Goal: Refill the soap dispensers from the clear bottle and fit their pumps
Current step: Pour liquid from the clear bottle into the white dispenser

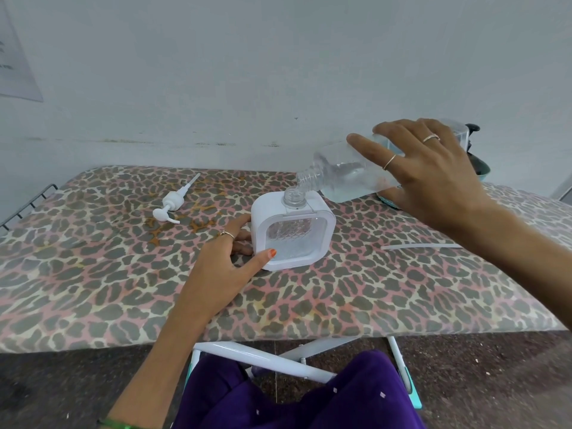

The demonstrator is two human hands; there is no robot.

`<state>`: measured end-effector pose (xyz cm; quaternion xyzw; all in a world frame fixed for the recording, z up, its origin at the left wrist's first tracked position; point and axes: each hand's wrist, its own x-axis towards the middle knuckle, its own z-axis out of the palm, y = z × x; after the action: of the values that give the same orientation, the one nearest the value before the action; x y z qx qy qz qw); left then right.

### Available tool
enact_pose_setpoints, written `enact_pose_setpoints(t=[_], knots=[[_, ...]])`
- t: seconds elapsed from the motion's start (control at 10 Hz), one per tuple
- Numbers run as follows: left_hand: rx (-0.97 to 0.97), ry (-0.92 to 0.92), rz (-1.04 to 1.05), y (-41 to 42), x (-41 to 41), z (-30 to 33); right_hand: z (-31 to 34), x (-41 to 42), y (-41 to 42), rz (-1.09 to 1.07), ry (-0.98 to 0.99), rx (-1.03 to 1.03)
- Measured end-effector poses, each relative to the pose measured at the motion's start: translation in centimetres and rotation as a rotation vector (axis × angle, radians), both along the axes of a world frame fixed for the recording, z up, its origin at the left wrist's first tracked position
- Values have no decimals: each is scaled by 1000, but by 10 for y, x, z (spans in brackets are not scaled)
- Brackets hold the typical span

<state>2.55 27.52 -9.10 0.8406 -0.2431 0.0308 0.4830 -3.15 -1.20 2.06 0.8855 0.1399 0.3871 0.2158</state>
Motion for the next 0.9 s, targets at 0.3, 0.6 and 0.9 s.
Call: enact_pose_setpoints(t=[0.3, 0.6, 0.9], knots=[[-9, 2, -4, 0, 0, 0, 2, 1, 0, 5, 17, -1], [-9, -2, -8, 0, 0, 1, 2, 1, 1, -6, 33, 4], [-6, -3, -6, 0, -1, 1, 4, 2, 2, -13, 35, -3]])
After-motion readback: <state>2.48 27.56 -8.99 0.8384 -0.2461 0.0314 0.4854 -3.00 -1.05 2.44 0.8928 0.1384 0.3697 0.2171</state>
